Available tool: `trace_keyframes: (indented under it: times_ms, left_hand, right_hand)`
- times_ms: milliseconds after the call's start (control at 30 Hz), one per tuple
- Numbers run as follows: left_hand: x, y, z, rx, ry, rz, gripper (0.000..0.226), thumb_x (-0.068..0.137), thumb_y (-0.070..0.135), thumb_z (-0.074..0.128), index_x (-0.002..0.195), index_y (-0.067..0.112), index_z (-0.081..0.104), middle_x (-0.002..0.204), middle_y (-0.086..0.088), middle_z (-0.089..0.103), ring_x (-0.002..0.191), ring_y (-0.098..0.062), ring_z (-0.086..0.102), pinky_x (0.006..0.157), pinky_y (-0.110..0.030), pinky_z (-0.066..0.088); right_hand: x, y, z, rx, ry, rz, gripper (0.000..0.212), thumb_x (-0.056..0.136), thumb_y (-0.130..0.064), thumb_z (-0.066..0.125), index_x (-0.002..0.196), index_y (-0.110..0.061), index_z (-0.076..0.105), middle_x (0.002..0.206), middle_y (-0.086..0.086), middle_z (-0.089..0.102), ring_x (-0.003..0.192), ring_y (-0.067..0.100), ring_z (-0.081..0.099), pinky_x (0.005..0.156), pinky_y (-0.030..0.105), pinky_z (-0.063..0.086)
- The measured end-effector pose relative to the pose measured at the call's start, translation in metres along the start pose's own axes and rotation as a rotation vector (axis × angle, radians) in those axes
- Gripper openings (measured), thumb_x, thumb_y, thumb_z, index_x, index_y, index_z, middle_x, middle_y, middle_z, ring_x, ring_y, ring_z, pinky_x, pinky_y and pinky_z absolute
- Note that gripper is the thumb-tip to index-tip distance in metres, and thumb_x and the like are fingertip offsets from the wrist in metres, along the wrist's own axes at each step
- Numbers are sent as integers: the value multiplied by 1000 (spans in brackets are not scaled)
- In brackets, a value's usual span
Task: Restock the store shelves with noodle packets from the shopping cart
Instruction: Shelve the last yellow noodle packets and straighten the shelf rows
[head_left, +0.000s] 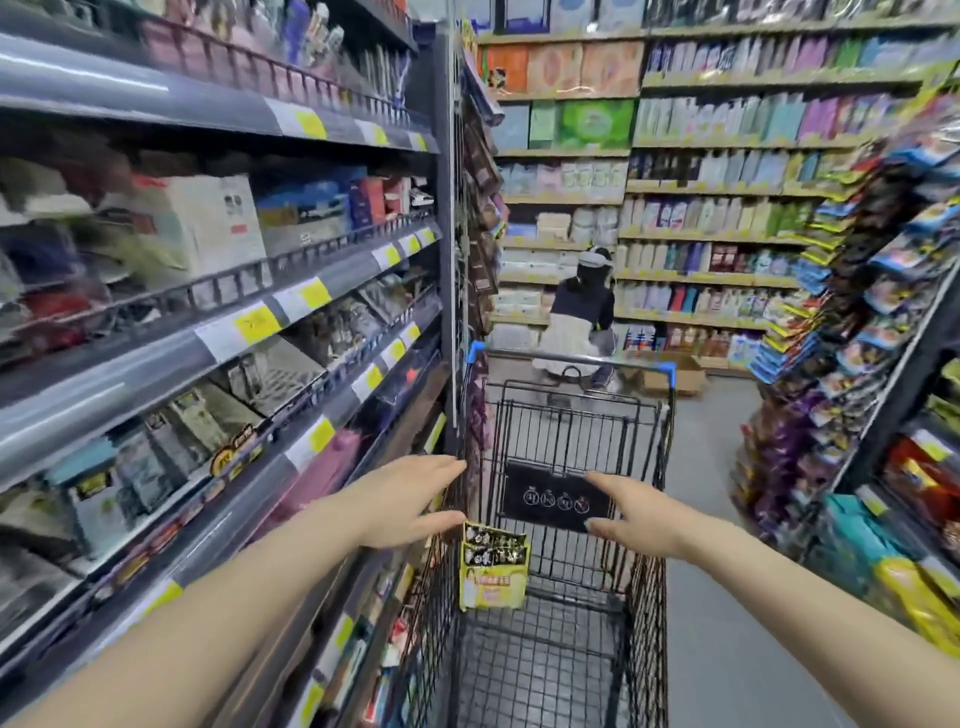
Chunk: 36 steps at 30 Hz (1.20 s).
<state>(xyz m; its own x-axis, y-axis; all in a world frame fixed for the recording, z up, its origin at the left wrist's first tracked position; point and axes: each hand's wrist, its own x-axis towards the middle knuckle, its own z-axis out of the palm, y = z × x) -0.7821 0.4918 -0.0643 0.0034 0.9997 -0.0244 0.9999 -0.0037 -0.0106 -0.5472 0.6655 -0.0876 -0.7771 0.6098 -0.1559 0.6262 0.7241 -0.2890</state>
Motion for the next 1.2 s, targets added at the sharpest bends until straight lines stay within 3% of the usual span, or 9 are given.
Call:
trace_keyframes:
  times_ms: [200, 367, 700, 800, 867, 933, 1033, 1133, 1200]
  left_hand:
    - [67, -40, 25, -31, -63, 37, 81, 87, 65, 23, 149, 13, 17, 156, -4, 20, 143, -14, 19, 114, -22, 10]
    - [114, -69, 51, -56, -137, 88, 107, 63, 76, 0, 150, 15, 15, 157, -2, 18, 143, -13, 18, 116, -26, 11]
    - [181, -119, 122, -161, -249, 50, 112, 57, 78, -2, 150, 18, 14, 157, 1, 17, 143, -13, 17, 117, -27, 12]
    - [198, -127, 147, -117, -294, 60, 94, 75, 74, 9, 150, 18, 12, 157, 0, 16, 143, -15, 16, 117, -29, 10]
    - [209, -133, 165, -68, -311, 98, 71, 93, 58, 28, 150, 17, 12, 157, -2, 16, 143, -17, 16, 117, -31, 9]
    - [222, -142, 182, -9, -297, 133, 69, 95, 55, 26, 150, 16, 12, 157, -3, 17, 143, -18, 15, 117, -31, 4]
    - [235, -153, 211, 31, -275, 165, 87, 79, 65, 1, 150, 17, 14, 157, -3, 18, 144, -17, 13, 112, -27, -6]
    - [241, -158, 243, 22, -227, 176, 64, 95, 54, 21, 149, 18, 18, 156, 0, 21, 144, -15, 14, 114, -28, -6]
    - [242, -158, 261, -25, -187, 201, 61, 95, 51, 23, 147, 19, 25, 153, 0, 28, 142, -15, 21, 116, -31, -2]
  right_hand:
    - [67, 18, 6, 49, -38, 65, 73, 92, -39, 54, 150, -13, 18, 156, 4, 27, 141, 19, 29, 116, 30, 23]
    - [113, 37, 22, 136, -81, 165, 73, 92, -37, 54, 151, -12, 18, 156, 4, 25, 143, 19, 26, 116, 30, 21]
    - [191, 72, 83, 309, -196, 318, 71, 94, -31, 54, 151, -13, 16, 157, 5, 22, 143, 20, 24, 116, 31, 20]
    - [220, 85, 109, 332, -250, 342, 72, 93, -31, 54, 151, -12, 15, 157, 7, 22, 143, 23, 25, 116, 33, 22]
    - [239, 93, 133, 330, -288, 366, 73, 92, -30, 54, 150, -9, 16, 157, 10, 22, 141, 25, 29, 109, 31, 33]
    - [261, 102, 158, 320, -312, 377, 71, 93, -26, 53, 150, -6, 16, 156, 14, 23, 140, 27, 32, 107, 30, 35]
    - [286, 111, 196, 249, -362, 393, 68, 93, -30, 52, 148, -6, 20, 153, 15, 30, 138, 29, 35, 114, 37, 29]
    - [310, 118, 236, 214, -379, 395, 59, 93, -31, 51, 143, -6, 31, 147, 16, 39, 132, 30, 41, 110, 37, 35]
    - [323, 124, 263, 221, -387, 403, 56, 95, -24, 50, 143, -6, 28, 146, 16, 40, 133, 31, 39, 110, 36, 33]
